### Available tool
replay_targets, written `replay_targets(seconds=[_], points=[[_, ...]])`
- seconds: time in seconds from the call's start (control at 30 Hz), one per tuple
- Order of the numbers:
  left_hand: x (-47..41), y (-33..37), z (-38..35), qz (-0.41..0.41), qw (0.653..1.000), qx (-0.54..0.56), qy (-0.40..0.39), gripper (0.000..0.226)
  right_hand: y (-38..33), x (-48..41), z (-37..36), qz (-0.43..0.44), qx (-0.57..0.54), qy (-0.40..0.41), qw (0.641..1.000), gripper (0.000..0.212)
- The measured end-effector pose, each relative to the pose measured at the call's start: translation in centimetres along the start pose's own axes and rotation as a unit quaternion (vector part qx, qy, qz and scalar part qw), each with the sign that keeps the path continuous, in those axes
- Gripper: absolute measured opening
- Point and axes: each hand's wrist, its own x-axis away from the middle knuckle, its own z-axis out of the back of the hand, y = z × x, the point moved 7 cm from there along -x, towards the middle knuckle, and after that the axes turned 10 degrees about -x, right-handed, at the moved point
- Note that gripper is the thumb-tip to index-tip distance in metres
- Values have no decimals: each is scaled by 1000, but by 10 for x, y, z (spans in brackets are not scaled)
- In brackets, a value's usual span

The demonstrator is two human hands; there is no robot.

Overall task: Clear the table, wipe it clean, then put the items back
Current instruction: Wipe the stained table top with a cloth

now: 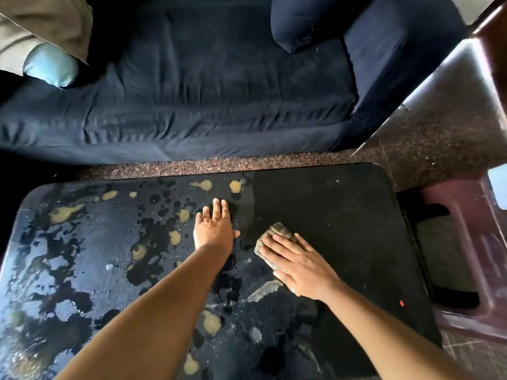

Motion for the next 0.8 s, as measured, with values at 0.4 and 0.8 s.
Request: replay_targets(seconds=[0.4, 0.8], points=[[-2, 1, -2, -1, 1000, -19, 4, 80, -20, -5, 0, -44, -27, 58, 997, 58], [1, 2, -2, -9, 1000, -17, 6, 79, -43, 15, -11, -84, -56, 75, 992, 60]])
